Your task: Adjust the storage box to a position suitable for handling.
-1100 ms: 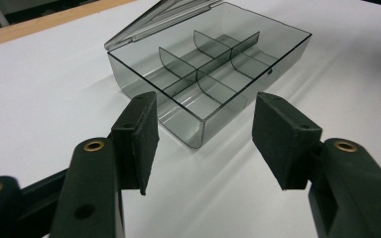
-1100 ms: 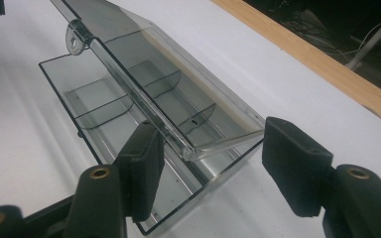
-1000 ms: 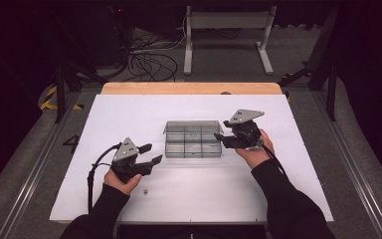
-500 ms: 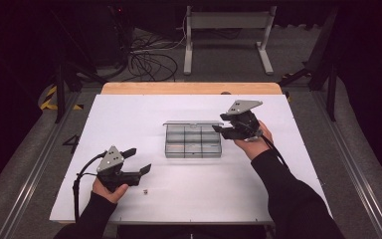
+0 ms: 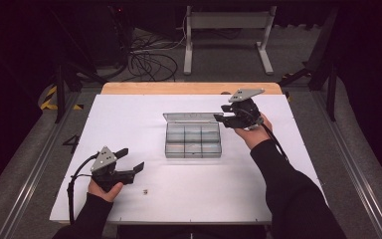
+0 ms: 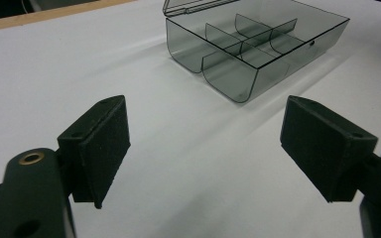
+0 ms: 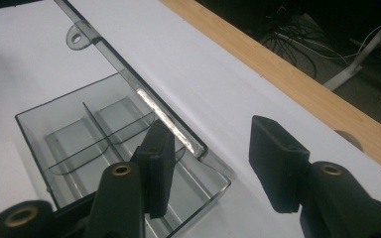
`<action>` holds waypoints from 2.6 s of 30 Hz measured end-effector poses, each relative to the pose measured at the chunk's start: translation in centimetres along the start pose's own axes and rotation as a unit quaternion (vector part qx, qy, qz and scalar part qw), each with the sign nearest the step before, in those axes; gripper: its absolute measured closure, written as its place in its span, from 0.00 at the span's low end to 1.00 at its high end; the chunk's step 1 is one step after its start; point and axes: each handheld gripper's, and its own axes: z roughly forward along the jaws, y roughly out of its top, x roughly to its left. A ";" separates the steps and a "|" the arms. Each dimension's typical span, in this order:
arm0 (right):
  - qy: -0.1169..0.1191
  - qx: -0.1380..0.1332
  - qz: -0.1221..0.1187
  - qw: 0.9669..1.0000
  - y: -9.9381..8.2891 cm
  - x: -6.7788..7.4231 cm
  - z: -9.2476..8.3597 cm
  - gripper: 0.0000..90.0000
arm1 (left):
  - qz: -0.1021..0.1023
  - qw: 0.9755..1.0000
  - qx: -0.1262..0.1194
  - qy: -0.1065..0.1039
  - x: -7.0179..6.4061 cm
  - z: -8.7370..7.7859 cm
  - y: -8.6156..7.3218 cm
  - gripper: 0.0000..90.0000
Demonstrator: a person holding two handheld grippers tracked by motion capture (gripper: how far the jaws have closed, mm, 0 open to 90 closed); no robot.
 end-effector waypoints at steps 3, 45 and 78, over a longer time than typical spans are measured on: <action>0.000 -0.003 0.008 1.000 0.1 -0.4 0.3 0.61 | 0.001 1.000 -0.002 0.001 -0.1 0.1 0.0 0.22; -0.021 -0.024 0.089 0.995 -0.9 -3.5 4.5 0.71 | 0.020 1.000 0.006 0.004 -0.4 0.2 0.1 0.22; -0.007 -0.008 0.172 0.985 -2.7 -4.5 8.9 0.44 | 0.016 1.000 0.008 0.002 -0.4 0.2 0.0 0.22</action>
